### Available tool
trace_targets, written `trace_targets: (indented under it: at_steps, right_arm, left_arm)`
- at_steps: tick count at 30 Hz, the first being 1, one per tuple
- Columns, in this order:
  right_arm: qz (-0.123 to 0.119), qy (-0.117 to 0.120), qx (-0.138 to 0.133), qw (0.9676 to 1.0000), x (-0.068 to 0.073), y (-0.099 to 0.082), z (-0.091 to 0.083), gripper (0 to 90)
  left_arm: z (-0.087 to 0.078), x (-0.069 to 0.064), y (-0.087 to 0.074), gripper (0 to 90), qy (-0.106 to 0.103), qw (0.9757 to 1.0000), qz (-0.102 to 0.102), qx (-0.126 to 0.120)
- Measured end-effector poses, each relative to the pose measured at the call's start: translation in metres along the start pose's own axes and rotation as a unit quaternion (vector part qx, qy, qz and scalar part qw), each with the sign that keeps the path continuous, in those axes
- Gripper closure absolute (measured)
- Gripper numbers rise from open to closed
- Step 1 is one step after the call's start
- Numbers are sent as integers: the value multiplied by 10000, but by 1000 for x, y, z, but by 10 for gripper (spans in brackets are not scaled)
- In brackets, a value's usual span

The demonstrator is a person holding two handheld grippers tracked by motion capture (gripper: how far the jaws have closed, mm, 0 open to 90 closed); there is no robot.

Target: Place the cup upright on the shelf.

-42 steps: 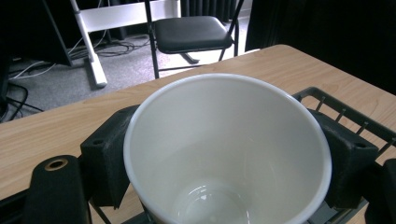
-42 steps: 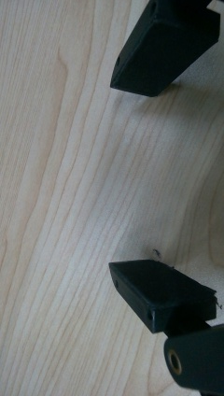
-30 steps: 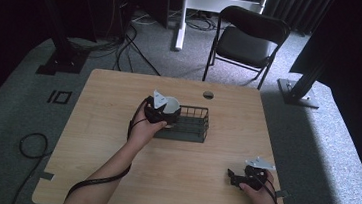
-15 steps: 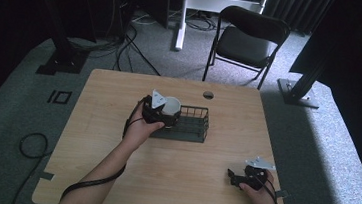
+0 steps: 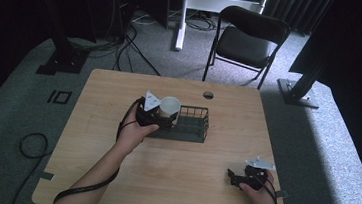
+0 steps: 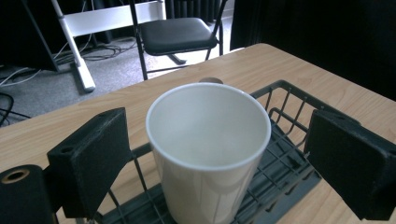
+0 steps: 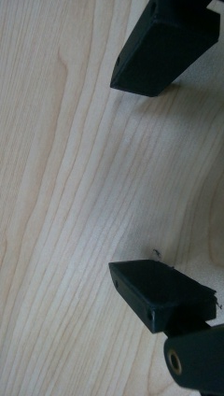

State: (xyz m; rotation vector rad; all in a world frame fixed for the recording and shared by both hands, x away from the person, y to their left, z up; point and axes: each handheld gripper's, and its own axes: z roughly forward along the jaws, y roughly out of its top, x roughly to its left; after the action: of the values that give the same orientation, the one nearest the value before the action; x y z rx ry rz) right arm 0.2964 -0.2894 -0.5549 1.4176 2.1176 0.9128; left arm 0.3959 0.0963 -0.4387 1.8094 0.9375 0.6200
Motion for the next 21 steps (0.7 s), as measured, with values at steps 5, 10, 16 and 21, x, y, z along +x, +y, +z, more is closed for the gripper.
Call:
trace_targets:
  at_steps: [5, 10, 16, 21]
  right_arm:
    - [1, 0, 2, 10000, 0, 0, 0, 106]
    - [2, -1, 1, 10000, 0, 0, 0, 106]
    - [1, -1, 1, 10000, 0, 0, 0, 106]
    - [-3, -1, 1, 10000, 0, 0, 0, 106]
  left_arm:
    - [-12, 2, -3, 76, 5, 10000, 14, -74]
    - [-22, 3, -5, 76, 22, 9999, 6, -139]
    - [-36, 6, -12, 76, 56, 9998, -8, -196]
    - [-46, 11, -21, 76, 132, 9998, -45, -167]
